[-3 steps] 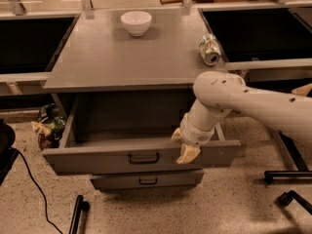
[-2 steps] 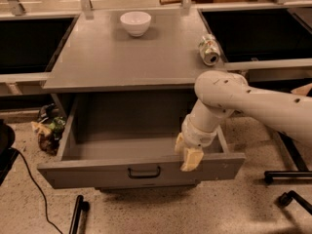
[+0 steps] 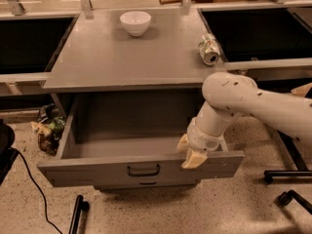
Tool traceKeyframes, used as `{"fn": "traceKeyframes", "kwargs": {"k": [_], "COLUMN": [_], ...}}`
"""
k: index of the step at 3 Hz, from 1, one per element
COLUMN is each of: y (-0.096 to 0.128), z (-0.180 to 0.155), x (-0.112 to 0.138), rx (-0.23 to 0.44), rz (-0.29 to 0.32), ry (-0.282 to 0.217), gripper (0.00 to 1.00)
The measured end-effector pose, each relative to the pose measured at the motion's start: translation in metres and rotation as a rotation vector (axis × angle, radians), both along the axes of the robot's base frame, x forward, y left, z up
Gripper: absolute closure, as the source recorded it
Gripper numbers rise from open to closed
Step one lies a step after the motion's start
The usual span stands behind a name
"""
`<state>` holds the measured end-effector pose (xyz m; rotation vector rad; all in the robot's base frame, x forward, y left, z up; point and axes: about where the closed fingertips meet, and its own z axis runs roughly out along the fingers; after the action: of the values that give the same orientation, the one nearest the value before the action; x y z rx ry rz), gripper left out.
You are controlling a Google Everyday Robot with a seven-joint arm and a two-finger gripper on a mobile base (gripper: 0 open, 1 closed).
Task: Open top drawer
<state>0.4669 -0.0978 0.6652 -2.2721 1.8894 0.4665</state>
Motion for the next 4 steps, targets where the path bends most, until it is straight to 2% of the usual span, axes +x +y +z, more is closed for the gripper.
{"fn": "traceKeyframes", "kwargs": {"k": [1,2,4], "y": [0.0003,0.0003,0.0003], "z": [0.0,0.0,-0.0001], "x": [-0.0001,-0.0001,-0.0001], "rx": [0.0,0.0,0.0], "rz": [0.0,0.0,0.0], "ry": [0.0,0.0,0.0], "gripper": [1.0,0.81,0.34]}}
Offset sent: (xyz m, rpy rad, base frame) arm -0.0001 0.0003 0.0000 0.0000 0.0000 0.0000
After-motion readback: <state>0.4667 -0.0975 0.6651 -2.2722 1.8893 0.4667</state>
